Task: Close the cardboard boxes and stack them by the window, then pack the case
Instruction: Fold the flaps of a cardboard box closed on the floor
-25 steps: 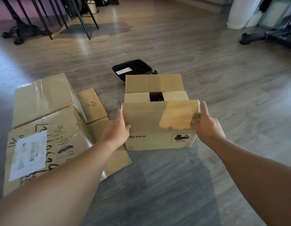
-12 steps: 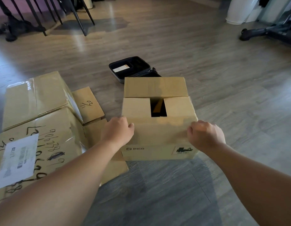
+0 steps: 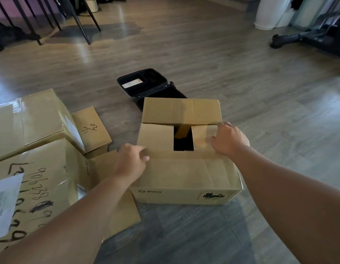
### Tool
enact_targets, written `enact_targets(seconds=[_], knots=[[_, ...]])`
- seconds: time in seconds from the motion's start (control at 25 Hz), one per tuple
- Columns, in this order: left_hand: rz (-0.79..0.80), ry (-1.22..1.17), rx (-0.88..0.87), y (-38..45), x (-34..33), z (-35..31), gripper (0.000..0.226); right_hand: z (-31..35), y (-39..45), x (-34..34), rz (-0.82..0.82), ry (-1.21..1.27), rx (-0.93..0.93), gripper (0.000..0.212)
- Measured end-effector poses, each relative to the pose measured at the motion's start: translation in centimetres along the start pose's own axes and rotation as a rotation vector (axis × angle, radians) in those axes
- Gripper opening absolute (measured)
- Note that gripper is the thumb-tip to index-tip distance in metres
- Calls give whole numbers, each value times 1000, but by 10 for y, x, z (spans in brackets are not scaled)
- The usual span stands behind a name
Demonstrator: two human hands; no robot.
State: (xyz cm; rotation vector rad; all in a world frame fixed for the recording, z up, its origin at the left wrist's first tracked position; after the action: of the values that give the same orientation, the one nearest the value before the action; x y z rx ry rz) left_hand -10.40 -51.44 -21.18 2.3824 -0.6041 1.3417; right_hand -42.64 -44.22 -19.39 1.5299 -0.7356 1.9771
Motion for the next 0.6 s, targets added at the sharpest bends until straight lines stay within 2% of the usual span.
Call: enact_targets(seconds=[0.12, 0.32, 0.48, 0.6], knots=[[15, -76, 22, 9, -1, 9, 43, -18, 21, -3, 17, 78, -79, 49], [42, -123, -8, 23, -13, -1, 40, -30, 43, -8, 62, 134, -156, 51], [33, -125, 35, 29, -16, -4, 36, -35, 35, 4, -62, 191, -161, 35], [24, -115, 65, 26, -18, -6, 35, -36, 10, 5, -118, 219, -108, 43]])
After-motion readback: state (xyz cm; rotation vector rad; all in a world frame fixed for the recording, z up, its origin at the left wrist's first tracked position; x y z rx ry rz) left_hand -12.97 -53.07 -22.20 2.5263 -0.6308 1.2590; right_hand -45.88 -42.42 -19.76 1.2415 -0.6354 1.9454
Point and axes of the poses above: each hand's wrist, its own y-axis towards the middle knuckle, its own x-axis out of the back of the hand, z = x × y, the point moved 9 cm from there along y, towards the middle knuckle, and after that the axes turned 12 degrees about -x, right-handed, at the moved point
